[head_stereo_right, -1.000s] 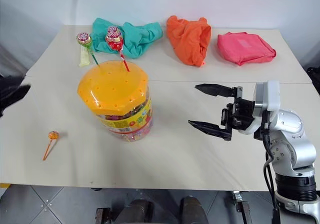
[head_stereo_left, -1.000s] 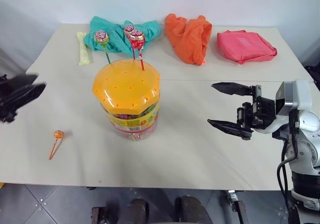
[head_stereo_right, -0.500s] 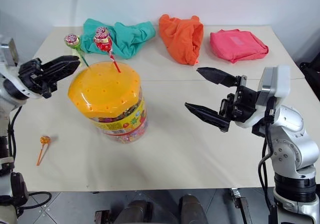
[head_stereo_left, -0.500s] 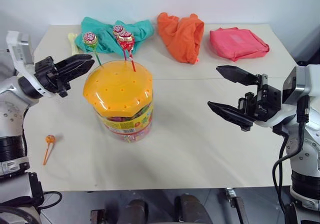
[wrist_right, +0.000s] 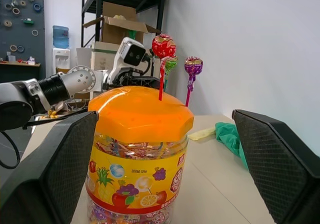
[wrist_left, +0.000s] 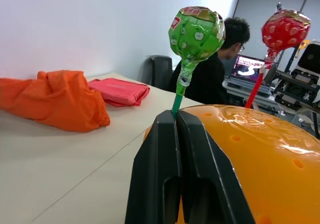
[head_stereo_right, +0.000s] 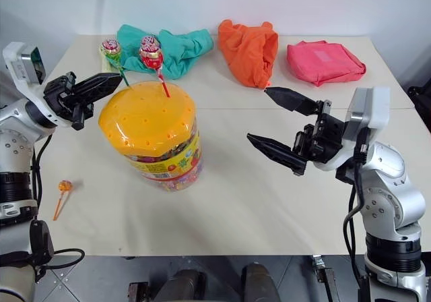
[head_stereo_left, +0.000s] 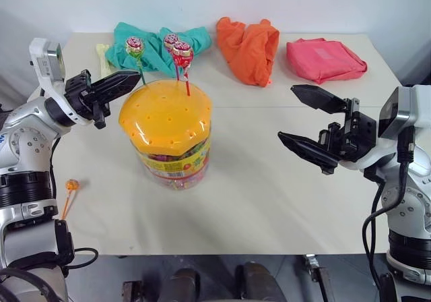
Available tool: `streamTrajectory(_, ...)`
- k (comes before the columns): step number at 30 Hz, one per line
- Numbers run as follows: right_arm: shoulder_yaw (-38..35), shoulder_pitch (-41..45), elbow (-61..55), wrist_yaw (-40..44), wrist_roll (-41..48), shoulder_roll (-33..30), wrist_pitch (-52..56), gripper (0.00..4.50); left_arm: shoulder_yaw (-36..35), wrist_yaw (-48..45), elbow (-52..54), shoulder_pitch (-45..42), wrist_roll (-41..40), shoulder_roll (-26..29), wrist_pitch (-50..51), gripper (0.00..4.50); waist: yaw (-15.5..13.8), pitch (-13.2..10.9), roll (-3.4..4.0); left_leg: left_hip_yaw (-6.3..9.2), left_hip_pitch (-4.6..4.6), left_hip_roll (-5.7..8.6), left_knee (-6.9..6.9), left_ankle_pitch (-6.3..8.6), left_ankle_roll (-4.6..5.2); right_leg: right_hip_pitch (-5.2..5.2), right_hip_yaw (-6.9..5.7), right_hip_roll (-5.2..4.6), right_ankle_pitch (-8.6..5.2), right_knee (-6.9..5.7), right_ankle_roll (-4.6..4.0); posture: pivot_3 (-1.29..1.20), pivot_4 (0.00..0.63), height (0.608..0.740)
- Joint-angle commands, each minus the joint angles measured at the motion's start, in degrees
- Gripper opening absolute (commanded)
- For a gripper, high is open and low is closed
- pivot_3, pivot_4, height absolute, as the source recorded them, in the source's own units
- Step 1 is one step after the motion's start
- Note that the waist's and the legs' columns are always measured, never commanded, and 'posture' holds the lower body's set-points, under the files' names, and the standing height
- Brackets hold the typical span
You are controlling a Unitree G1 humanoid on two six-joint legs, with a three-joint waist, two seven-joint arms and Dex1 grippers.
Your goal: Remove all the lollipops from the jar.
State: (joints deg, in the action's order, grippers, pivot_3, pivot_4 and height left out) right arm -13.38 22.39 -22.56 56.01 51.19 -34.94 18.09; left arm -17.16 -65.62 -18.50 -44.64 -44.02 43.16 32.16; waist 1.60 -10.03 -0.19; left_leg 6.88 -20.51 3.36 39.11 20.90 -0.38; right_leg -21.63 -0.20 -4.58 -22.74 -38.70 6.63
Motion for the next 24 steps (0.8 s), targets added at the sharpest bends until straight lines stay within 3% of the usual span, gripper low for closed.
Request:
streamTrajectory(1, 0.3, 1.3, -2.3, -0.4, 0.5, 0.5, -0.3, 4.5, -3.1, 2.2, 1.9, -2.4, -2.2, -0.9, 0.6, 0.1, 0.0, 0.0, 0.0, 0.01, 0.0, 0.0, 0.0, 0.0, 0.0, 0.0, -0.01, 0.0, 0.0, 0.0, 0.0, 0.0, 0.15, 0.74)
streamTrajectory(7, 0.8, 1.9, -1.7, -0.3, 0.4, 0.8, -0.4, 4.5, -9.4, 7.1, 2.3, -4.0, -8.0, -1.4, 5.3, 0.1, 0.1, 0.0, -0.01, 0.08, -0.09, 0.0, 0.06, 0.0, 0.0, -0.02, -0.08, 0.0, 0.0, -0.01, 0.0, 0.0, 0.15, 0.74)
streamTrajectory(12, 0.9, 1.9, -1.5, 0.1, 0.5, 0.8, -0.3, 4.5, -9.2, 8.3, 6.1, -1.0, -8.4, 0.2, 9.7, 0.1, 0.2, 0.0, -0.01, 0.09, -0.08, -0.01, 0.04, 0.0, 0.0, -0.07, -0.12, 0.01, 0.0, -0.11, 0.0, 0.0, 0.15, 0.74)
streamTrajectory(18, 1.1, 1.8, -1.3, 0.7, 0.4, 0.8, -0.4, 4.5, -5.9, 6.1, 9.0, 2.0, -4.0, 1.7, 7.0, 1.87, 0.0, 0.0, -0.01, 0.13, -0.09, 0.0, 0.05, 0.0, 0.0, -0.04, -0.12, -0.02, 0.0, -0.09, 0.0, 0.0, 0.15, 0.74)
streamTrajectory(24, 0.7, 1.2, -1.6, 0.9, 0.4, 0.6, -0.3, 4.5, -4.5, 3.0, 7.0, 2.0, -2.8, 1.3, 4.9, 1.87, 0.0, 0.0, -0.01, 0.15, -0.09, 0.01, 0.03, 0.0, 0.0, -0.04, -0.13, -0.02, 0.0, -0.06, 0.0, 0.0, 0.15, 0.74)
